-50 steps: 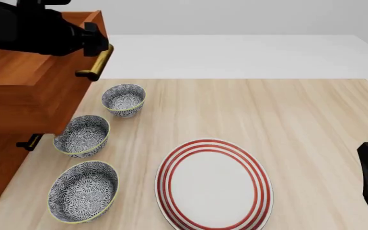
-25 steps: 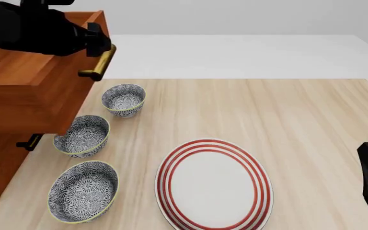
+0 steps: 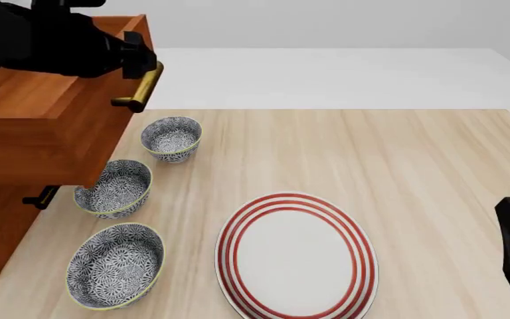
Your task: Open the top drawer of the cabinet.
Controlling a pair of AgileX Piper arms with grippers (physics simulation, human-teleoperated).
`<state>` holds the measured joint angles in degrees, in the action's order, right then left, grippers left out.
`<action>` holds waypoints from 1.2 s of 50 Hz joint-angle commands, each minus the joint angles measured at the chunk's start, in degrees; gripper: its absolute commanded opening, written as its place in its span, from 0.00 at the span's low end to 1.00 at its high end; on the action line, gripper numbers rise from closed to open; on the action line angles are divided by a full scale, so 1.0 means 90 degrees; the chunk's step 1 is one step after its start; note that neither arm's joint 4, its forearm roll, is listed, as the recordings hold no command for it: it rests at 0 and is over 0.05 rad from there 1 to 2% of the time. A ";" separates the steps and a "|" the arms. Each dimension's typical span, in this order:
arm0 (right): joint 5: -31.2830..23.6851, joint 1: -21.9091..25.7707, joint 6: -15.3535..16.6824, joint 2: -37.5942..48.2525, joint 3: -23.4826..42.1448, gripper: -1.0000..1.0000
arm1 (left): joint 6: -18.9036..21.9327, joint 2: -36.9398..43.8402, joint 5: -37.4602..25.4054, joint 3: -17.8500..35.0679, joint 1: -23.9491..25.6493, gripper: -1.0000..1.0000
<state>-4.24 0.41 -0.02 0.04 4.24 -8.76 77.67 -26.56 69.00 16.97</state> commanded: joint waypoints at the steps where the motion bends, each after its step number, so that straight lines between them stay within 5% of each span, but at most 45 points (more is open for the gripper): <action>1: 0.0000 0.0000 -0.0001 0.0000 0.0000 1.00 | 0.0612 0.0105 -0.0152 -0.0670 0.0374 1.00; 60: 0.0001 0.0000 -0.0001 0.0000 0.0000 1.00 | 0.0351 -0.0387 -0.0514 -0.0177 0.0800 1.00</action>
<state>-4.24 0.40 -0.02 0.04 4.24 -10.76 75.36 -30.78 68.10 18.83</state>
